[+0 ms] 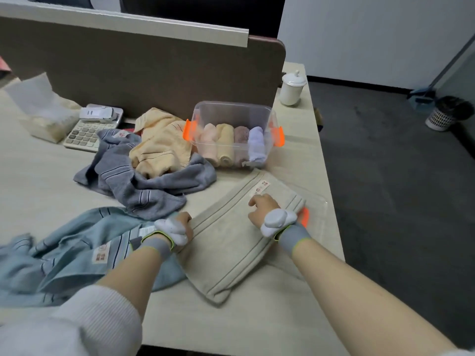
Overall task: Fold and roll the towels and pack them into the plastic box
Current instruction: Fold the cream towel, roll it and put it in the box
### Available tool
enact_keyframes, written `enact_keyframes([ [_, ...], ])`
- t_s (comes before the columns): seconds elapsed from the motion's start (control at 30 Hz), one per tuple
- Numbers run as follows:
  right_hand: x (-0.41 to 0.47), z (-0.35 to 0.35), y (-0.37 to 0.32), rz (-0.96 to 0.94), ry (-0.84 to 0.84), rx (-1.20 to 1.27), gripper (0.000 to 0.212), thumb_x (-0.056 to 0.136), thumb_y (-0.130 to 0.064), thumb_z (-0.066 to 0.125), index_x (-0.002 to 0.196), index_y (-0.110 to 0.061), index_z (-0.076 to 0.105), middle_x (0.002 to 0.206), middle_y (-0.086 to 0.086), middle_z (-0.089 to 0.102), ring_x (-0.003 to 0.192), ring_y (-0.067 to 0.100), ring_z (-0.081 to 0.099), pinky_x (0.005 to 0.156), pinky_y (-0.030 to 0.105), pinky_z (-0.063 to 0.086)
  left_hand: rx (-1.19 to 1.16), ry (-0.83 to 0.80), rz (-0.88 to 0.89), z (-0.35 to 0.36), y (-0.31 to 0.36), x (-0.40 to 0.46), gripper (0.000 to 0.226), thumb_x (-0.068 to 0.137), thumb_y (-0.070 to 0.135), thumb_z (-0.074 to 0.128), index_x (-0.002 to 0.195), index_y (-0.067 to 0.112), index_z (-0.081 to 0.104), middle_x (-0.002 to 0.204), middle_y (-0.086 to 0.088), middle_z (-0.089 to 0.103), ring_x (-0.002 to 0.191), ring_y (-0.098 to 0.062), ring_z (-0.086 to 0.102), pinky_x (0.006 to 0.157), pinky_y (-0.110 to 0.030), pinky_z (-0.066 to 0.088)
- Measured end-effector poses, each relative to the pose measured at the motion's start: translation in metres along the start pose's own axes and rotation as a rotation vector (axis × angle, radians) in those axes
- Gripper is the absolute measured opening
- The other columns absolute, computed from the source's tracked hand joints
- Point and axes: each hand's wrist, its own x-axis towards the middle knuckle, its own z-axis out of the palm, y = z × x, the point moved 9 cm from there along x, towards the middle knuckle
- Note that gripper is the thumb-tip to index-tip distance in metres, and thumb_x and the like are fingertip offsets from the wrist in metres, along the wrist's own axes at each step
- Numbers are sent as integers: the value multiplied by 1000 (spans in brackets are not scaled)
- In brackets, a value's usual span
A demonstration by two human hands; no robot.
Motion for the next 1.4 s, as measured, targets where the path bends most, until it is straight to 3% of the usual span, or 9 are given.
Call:
enact_keyframes([
  [0.23, -71, 72, 25, 96, 96, 326, 13, 88, -12, 51, 101, -13, 52, 130, 14, 43, 115, 32, 53, 95, 28, 41, -460, 184, -38, 12, 3, -37, 38, 91, 10, 48, 128, 11, 49, 123, -21, 57, 113, -36, 54, 95, -38, 47],
  [0.37, -105, 126, 55, 264, 47, 500, 44, 83, -27, 61, 120, -13, 43, 124, 10, 47, 114, 30, 55, 103, 33, 41, -737, 307, -41, 24, 5, -69, 36, 84, 1, 53, 120, 7, 54, 117, -20, 57, 107, -40, 56, 87, -49, 53],
  [0.47, -118, 145, 65, 232, -24, 623, 23, 90, -16, 51, 106, -18, 35, 103, 6, 46, 91, 21, 50, 96, 29, 42, -795, 327, -57, 40, 4, -96, 36, 89, 1, 48, 124, 12, 48, 106, -18, 51, 96, -38, 55, 82, -55, 54],
  [0.57, -128, 120, 79, 146, 103, 674, 17, 91, -4, 44, 97, -15, 32, 96, 7, 44, 84, 19, 45, 75, 25, 36, -658, 407, -41, 61, 1, -116, 36, 90, -5, 44, 125, 5, 46, 95, -17, 51, 85, -27, 50, 67, -34, 51],
  [0.63, -137, 96, 89, 93, 211, 652, 16, 90, -2, 43, 96, -15, 36, 98, 10, 46, 84, 20, 46, 72, 25, 34, -587, 393, -11, 81, 4, -134, 32, 90, -3, 47, 121, 4, 49, 103, -22, 60, 84, -25, 51, 62, -29, 45],
  [0.73, -147, 85, 101, 46, 232, 490, 18, 92, -3, 43, 107, -9, 51, 119, 14, 46, 95, 30, 54, 78, 24, 36, -418, 281, -26, 118, 12, -153, 27, 92, 18, 49, 119, 17, 48, 123, -12, 56, 103, -30, 60, 90, -33, 47],
  [0.9, -168, 98, 108, -96, 314, 290, 19, 89, -12, 54, 101, -1, 63, 124, 12, 44, 114, 28, 47, 95, 29, 40, -295, 346, 7, 139, 31, -166, 28, 91, 10, 46, 115, 18, 59, 127, -3, 47, 115, -22, 54, 82, -22, 35],
  [1.07, -182, 143, 86, -421, 82, -126, 37, 87, -25, 58, 122, -13, 57, 130, 5, 45, 126, 22, 37, 100, 28, 31, -168, 227, 158, 163, 53, -157, 34, 89, 4, 48, 120, 15, 59, 130, -4, 47, 123, -23, 47, 101, -24, 37],
  [1.4, -151, 141, 90, -390, 20, -163, 31, 92, -11, 48, 120, -8, 62, 126, 12, 51, 122, 24, 43, 96, 28, 34, 82, 308, 262, 153, 63, -144, 38, 89, 19, 54, 127, 21, 54, 129, -3, 50, 123, -24, 43, 99, -29, 35],
])
